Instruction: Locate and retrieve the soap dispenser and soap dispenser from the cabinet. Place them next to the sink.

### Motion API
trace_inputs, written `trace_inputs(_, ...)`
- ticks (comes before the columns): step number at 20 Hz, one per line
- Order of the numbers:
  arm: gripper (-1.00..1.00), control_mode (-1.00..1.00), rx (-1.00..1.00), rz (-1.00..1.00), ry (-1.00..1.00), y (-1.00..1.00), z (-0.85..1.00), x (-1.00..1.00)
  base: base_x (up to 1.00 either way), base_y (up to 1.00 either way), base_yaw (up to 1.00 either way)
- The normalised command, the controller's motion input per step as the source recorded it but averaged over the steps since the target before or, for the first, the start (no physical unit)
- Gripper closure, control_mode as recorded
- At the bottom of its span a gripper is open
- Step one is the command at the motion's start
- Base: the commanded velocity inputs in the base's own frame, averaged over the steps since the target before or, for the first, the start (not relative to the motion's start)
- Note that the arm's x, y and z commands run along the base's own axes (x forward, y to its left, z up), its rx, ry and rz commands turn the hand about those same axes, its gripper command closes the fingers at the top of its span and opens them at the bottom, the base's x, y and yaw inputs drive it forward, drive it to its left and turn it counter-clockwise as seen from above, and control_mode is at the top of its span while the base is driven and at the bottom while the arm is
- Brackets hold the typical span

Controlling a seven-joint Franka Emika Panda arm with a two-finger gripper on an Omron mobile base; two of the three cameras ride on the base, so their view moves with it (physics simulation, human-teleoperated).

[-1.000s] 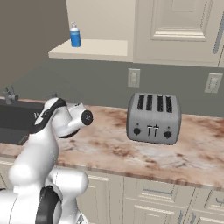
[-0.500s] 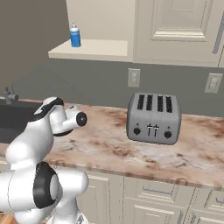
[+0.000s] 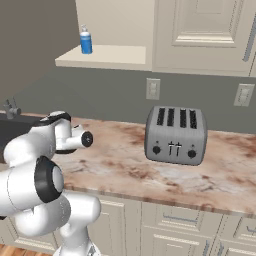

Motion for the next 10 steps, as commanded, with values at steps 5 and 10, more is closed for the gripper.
trace_inputs(5,1.00,-1.00,-0.02,0.00,0.00,0.25,-0.15,0.23,0.00,0.00,0.00)
trace_inputs(10,1.00,-1.00,0.00,0.00,-0.04,0.16,-0.16,0.21,0.00,0.00,0.00)
